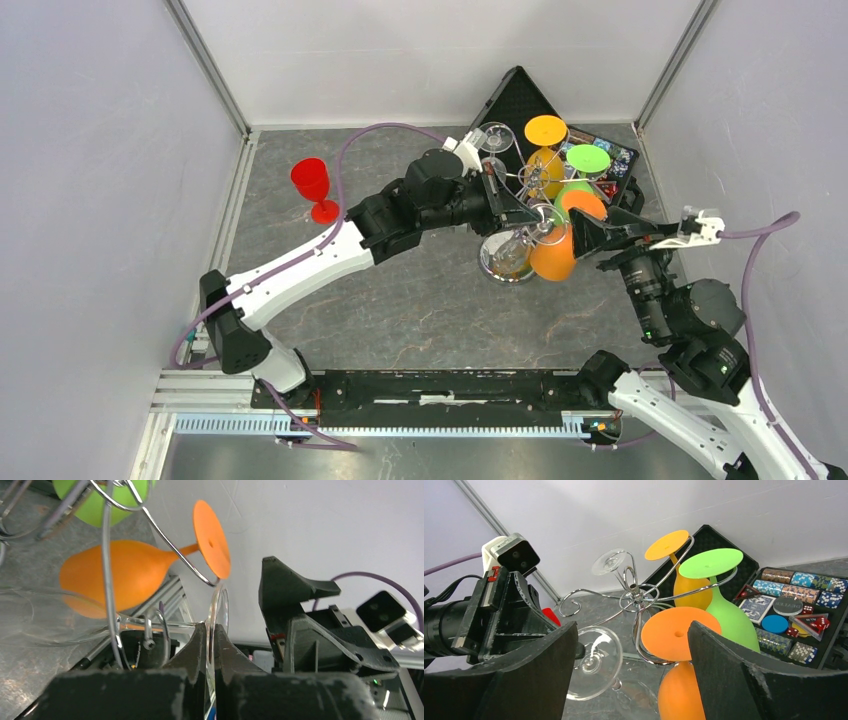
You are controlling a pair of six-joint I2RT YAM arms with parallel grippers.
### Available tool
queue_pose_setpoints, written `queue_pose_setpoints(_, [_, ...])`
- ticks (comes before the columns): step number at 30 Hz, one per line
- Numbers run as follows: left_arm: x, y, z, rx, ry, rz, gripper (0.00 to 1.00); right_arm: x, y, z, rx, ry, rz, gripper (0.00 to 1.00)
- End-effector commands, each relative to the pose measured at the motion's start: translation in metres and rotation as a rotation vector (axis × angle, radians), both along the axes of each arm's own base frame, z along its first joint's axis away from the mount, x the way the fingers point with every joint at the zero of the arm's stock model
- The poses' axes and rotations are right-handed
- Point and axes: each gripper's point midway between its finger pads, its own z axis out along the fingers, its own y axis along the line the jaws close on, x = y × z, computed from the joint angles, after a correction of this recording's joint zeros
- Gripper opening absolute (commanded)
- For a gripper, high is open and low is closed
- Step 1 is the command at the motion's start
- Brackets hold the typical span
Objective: Take the wine glass off the wine glass rack
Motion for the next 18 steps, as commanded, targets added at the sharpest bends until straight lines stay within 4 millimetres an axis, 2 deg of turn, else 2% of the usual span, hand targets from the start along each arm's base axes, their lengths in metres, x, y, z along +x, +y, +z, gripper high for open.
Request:
queue_pose_setpoints(1, [-0.031, 0.016, 0.062, -0.151, -0.09, -0.094, 0.02, -0.009, -0.006, 0.015, 0.065, -0.068, 0.013, 0.86])
queue_pose_setpoints(5, [-0.042, 0.03, 0.07, -0.179, -0.096, -0.078, 0.02, -0.026, -0.007, 0.032, 0.083, -0.173, 0.074, 0.91])
queue_pose_setpoints(10, [-0.068, 0.04, 0.072, -0.245, -0.029, -0.128, 0.02, -0.05, 0.002, 0.039, -0.048, -0.347, 0.179, 0.95])
queue_pose_setpoints(14, [-0.08, 0.058, 0.074, -0.269, -0.019, -0.124, 0.02, -0.077, 0.031, 0.044, -0.201, -0.502, 0.368, 0.96])
queue_pose_setpoints(16, [-0.083, 0.068, 0.077, -0.279, -0.027, -0.11, 0.02, -0.087, 0.057, 0.035, -0.302, -0.549, 0.505, 0.97])
queue_pose_setpoints(18, [-0.087, 0.078, 0.081, -0.288, -0.04, -0.104, 0.02, -0.086, 0.086, 0.015, -0.392, -0.529, 0.638, 0.97])
